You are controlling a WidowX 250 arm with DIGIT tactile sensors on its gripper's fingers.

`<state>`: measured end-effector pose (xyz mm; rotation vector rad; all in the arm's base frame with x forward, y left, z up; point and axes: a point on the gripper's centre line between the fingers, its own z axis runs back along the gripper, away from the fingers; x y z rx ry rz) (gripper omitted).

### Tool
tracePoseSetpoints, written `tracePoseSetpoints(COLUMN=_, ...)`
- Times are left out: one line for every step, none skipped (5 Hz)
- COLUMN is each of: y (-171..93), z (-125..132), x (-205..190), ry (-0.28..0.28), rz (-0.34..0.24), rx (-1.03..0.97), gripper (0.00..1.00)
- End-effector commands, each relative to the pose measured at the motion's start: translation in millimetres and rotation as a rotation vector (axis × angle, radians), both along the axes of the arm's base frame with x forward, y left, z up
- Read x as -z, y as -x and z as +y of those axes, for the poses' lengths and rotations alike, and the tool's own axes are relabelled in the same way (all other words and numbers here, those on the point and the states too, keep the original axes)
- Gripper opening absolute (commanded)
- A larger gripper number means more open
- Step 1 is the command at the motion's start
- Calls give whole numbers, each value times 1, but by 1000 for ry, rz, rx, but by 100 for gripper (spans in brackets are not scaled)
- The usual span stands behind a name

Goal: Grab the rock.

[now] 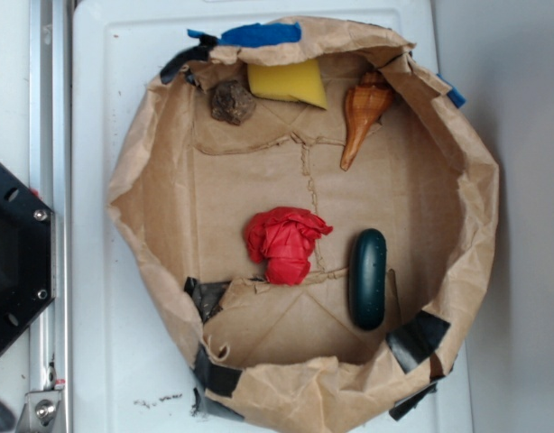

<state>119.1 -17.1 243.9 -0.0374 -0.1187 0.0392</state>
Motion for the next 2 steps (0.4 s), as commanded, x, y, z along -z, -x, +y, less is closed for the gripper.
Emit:
tracePoseSetpoints(y=0, z=0, x=0, ry=0, rz=0, rx=0, gripper=100)
tracePoseSetpoints(y=-28, z=-1, x=3, ry=-7, rz=-18, rx=-49, gripper=100)
